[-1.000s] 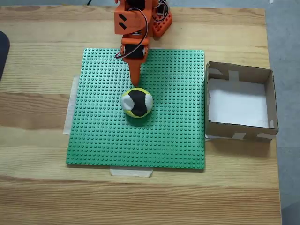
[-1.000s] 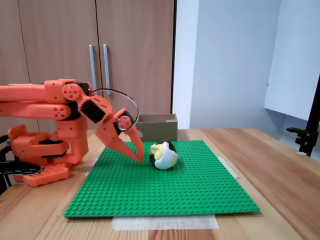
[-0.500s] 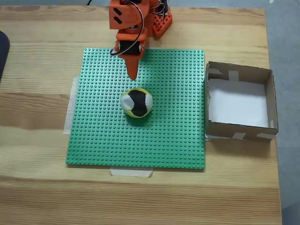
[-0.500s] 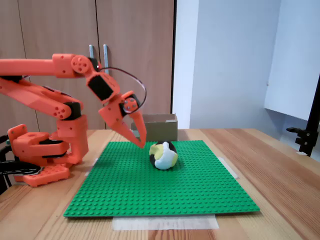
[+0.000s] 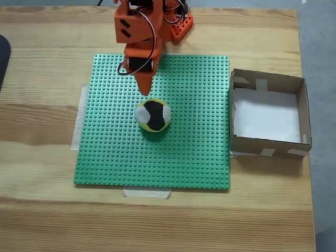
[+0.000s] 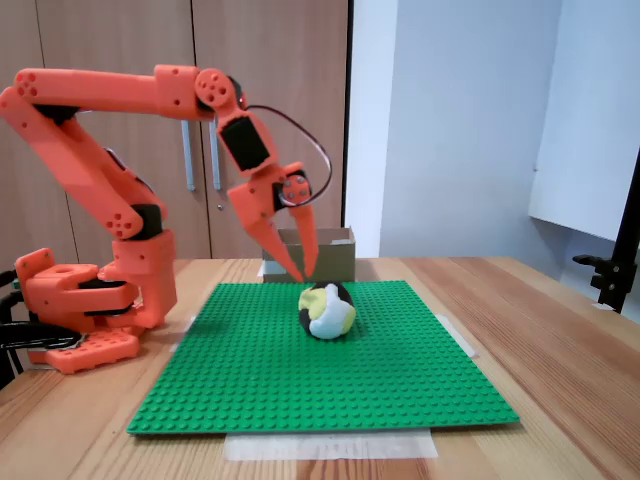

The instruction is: Pick the ball and put it in the box.

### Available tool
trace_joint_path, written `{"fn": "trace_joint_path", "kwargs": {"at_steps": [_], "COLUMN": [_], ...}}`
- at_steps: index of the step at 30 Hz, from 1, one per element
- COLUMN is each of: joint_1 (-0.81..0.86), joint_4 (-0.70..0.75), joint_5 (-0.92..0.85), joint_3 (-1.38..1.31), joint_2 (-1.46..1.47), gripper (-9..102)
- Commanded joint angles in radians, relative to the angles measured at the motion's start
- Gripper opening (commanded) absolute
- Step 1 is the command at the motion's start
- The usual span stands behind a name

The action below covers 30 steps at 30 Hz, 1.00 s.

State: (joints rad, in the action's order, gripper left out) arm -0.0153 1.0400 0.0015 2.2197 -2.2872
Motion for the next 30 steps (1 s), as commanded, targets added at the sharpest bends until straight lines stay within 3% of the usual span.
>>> {"fn": "trace_joint_path", "kwargs": {"at_steps": [1, 12, 14, 18, 30], "joint_1": [-0.005, 0.002, 0.002, 0.002, -0.014], "joint_4": [0.02, 0.066, 0.091, 0.098, 0.101], "joint_5": [-0.021, -0.044, -0.035, -0.038, -0.028], "joint_3": [-0.104, -0.209, -0.227, -0.232, -0.259], "joint_2": [0.055, 0.206, 0.227, 0.252, 0.373], "gripper": [6, 16, 28, 34, 43]}}
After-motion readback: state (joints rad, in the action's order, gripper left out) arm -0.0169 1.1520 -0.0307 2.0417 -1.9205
